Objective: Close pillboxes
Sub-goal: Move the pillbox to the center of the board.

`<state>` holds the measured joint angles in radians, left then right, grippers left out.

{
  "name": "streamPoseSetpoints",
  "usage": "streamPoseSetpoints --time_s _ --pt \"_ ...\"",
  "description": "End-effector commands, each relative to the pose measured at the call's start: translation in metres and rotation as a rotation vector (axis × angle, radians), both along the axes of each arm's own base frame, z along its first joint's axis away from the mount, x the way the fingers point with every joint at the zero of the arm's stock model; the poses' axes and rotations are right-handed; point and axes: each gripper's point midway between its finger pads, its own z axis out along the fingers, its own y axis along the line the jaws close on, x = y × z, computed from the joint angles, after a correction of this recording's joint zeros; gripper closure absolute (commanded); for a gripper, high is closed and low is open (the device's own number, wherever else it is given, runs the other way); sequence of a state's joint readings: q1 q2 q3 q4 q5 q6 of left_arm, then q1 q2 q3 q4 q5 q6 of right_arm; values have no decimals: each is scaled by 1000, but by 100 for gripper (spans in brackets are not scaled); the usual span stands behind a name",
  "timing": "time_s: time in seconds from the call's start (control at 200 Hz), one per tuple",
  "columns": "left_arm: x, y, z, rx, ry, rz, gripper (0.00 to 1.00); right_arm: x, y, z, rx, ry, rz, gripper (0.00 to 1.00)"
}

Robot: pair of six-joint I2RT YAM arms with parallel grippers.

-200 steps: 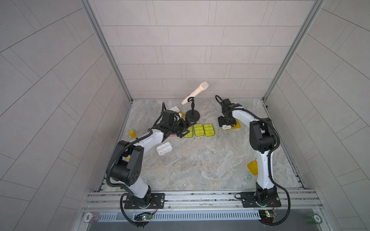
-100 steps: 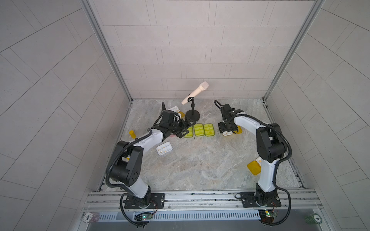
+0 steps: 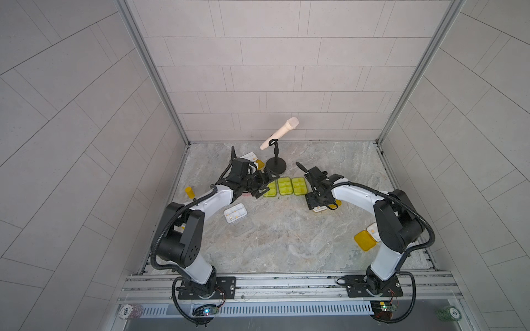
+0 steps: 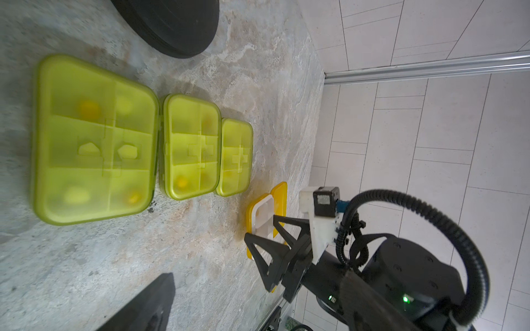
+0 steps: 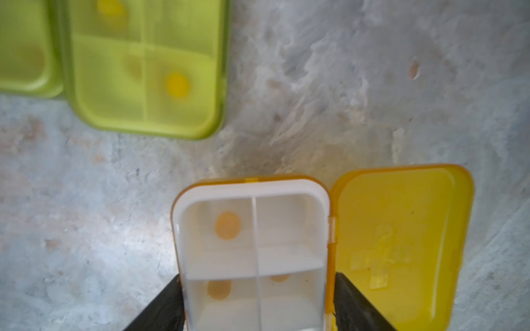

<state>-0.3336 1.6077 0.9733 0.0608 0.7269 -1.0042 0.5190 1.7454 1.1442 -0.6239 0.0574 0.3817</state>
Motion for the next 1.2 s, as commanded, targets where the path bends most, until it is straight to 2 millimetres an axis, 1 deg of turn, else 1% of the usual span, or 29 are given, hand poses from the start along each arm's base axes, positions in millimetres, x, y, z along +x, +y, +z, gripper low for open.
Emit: streamPoseSetpoints --time_s 0.0,0.135,0.21,0.36,0.43,0.495,0.615,0.746,0.901,1.011,1.081,1.146,1.196 --pt "3 4 22 3 -60 8 5 -13 13 6 24 -46 -35 24" --pt "4 5 21 9 -57 16 5 -34 28 -2 39 -45 -43 24" --pt "4 6 19 11 -51 20 5 -43 32 -6 39 -43 -67 24" --pt "4 6 14 15 -39 24 5 -57 48 -13 57 -65 -98 23" --pt "4 7 14 16 -37 28 5 -59 53 -14 38 -90 -105 23" --pt "4 7 16 15 -42 29 5 -61 60 -18 53 -86 -115 23" --pt "4 7 14 17 -37 29 5 -60 64 -26 60 -78 -150 23" --pt "4 6 13 14 -34 27 5 -59 68 -28 62 -73 -181 21" --pt "4 6 15 11 -38 26 5 -59 73 -18 84 -77 -178 13" --pt "4 5 15 9 -37 24 5 -59 77 -2 113 -83 -170 9" --pt "2 4 13 10 -32 21 5 -61 77 9 129 -86 -154 8" --pt "0 0 11 12 -27 11 5 -63 73 20 127 -93 -134 8" --pt "-3 -4 8 16 -20 3 5 -66 63 27 111 -90 -120 8"
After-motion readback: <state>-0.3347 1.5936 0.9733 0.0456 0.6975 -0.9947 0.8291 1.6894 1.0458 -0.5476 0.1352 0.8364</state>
